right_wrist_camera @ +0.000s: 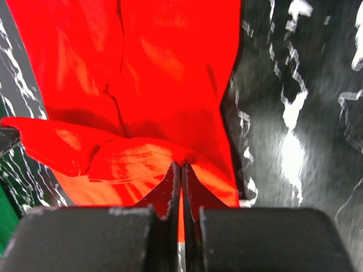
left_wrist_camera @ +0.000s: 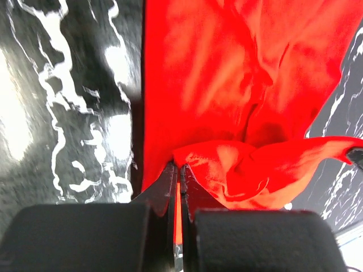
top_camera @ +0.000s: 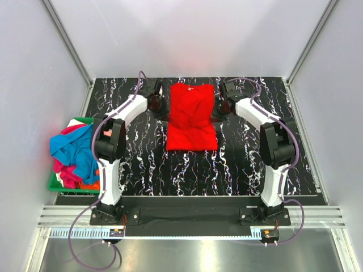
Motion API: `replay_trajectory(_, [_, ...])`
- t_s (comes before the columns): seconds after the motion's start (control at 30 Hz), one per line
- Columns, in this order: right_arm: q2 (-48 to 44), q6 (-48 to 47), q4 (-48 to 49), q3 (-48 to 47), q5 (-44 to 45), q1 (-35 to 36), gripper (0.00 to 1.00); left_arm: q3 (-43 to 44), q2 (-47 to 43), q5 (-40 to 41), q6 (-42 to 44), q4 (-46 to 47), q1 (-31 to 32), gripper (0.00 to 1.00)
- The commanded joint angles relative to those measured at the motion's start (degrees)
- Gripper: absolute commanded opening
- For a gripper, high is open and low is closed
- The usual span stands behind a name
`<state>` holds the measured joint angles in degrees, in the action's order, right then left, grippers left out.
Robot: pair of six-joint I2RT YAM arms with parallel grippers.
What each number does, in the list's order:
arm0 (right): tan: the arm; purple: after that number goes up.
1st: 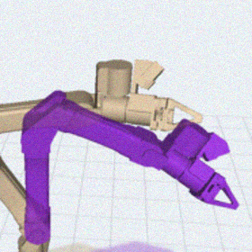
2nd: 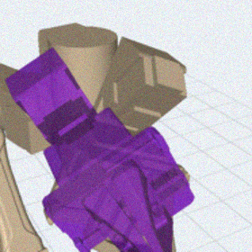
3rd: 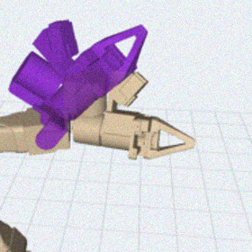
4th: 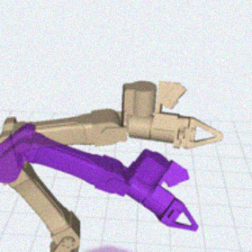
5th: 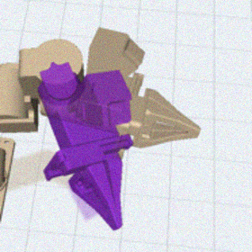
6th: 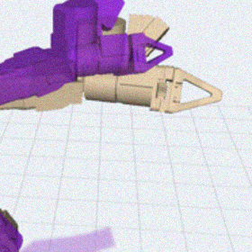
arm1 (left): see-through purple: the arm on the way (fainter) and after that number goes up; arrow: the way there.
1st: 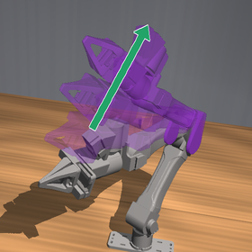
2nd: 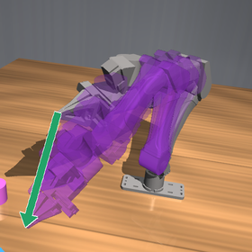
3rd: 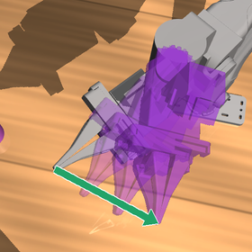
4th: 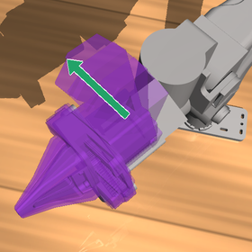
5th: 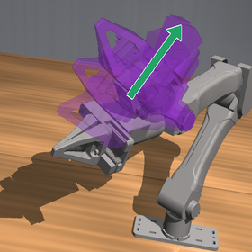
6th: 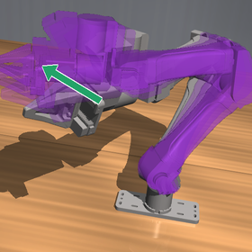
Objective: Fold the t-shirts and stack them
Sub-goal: Fold the tshirt
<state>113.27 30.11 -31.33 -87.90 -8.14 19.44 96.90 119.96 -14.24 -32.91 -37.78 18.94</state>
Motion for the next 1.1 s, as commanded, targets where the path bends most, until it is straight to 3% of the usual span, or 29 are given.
replay_trajectory(0.0, [1.95, -2.07, 0.13, -4.56, -3.98, -1.42, 0.00, 6.09, 1.15, -1.49, 1.26, 0.16, -1.18, 0.00])
replay_trajectory(0.6, [9.77, -2.07, -0.22, -13.35, -4.87, -4.41, 0.00, 17.96, 10.55, -2.81, 0.29, 0.25, -3.65, 0.00])
replay_trajectory(0.77, [13.55, -3.30, -0.66, -18.88, -5.92, -5.11, 0.08, 21.57, 13.19, -1.93, 0.47, 0.25, -4.52, 0.05])
replay_trajectory(0.87, [14.52, -2.95, -1.80, -22.93, -7.41, -6.34, 0.14, 25.16, 13.02, -2.89, 0.47, -0.10, -6.01, 0.28])
replay_trajectory(0.9, [13.65, -2.86, -1.80, -22.93, -7.24, -6.61, 0.21, 25.61, 11.97, -3.07, 0.56, -0.01, -6.37, 0.38])
replay_trajectory(1.0, [10.75, -3.13, -1.89, -20.23, -6.62, -6.87, 0.34, 24.39, 7.85, -1.68, 2.31, -0.10, -7.42, 0.54])
replay_trajectory(1.07, [8.91, -3.21, -1.72, -17.67, -7.15, -6.87, 0.37, 19.76, 5.12, -1.23, 2.93, -0.10, -7.43, 0.55])
